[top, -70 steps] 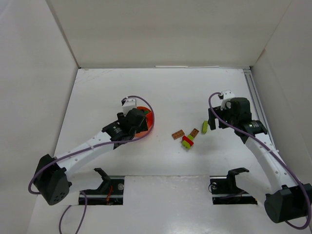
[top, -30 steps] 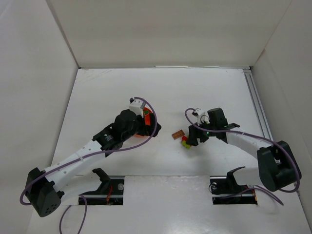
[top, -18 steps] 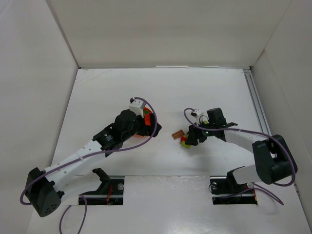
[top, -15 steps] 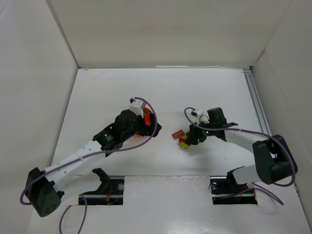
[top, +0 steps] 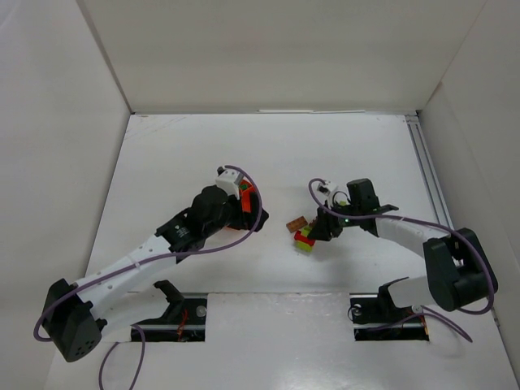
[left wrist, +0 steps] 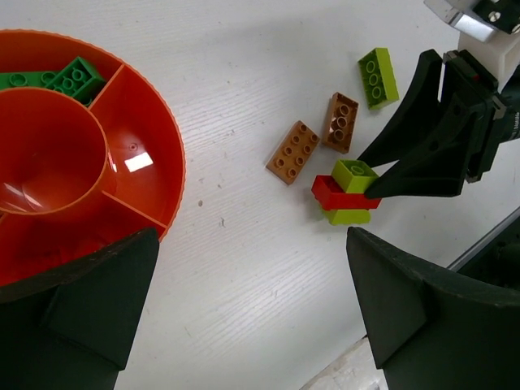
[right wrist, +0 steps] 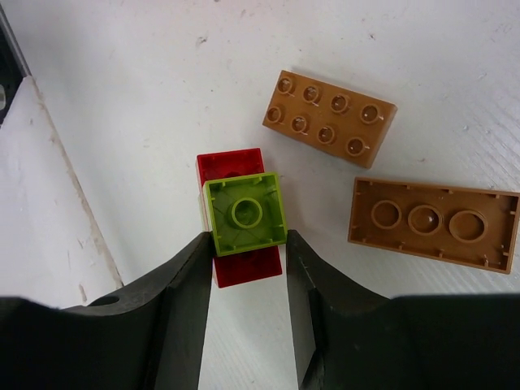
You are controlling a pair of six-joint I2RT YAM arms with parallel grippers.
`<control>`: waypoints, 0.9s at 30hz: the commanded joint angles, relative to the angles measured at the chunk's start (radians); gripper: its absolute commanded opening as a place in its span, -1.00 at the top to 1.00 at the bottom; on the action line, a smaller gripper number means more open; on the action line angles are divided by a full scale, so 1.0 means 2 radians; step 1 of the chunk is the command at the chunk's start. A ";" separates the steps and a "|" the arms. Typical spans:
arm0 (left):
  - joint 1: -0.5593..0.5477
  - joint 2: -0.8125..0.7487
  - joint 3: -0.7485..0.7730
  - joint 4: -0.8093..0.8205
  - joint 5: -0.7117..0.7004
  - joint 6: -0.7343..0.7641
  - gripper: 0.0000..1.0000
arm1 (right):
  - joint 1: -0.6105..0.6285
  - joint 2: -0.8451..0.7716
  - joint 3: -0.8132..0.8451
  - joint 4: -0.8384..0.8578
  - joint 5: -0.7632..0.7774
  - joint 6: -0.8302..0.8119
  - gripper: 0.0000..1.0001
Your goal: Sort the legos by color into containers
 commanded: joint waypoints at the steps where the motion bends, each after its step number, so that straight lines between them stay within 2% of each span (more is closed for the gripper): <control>1: -0.002 -0.018 -0.007 0.022 0.016 0.008 -1.00 | 0.006 -0.029 -0.004 0.021 -0.030 -0.015 0.63; 6: -0.002 -0.018 -0.012 0.032 0.022 0.008 -1.00 | 0.010 -0.056 0.001 0.021 -0.040 -0.015 0.76; 10: -0.002 -0.028 -0.021 0.059 0.061 0.028 -1.00 | 0.010 -0.082 0.018 0.021 -0.050 0.030 0.79; 14: -0.002 -0.037 -0.057 0.141 0.188 0.048 -1.00 | 0.006 -0.101 0.053 0.021 -0.069 0.101 0.81; 17: -0.002 -0.037 -0.067 0.196 0.229 0.059 -1.00 | -0.008 -0.124 0.081 0.021 -0.074 0.149 0.81; 27: -0.018 -0.007 -0.062 0.293 0.265 0.074 -1.00 | -0.010 -0.140 0.107 0.049 -0.109 0.244 0.81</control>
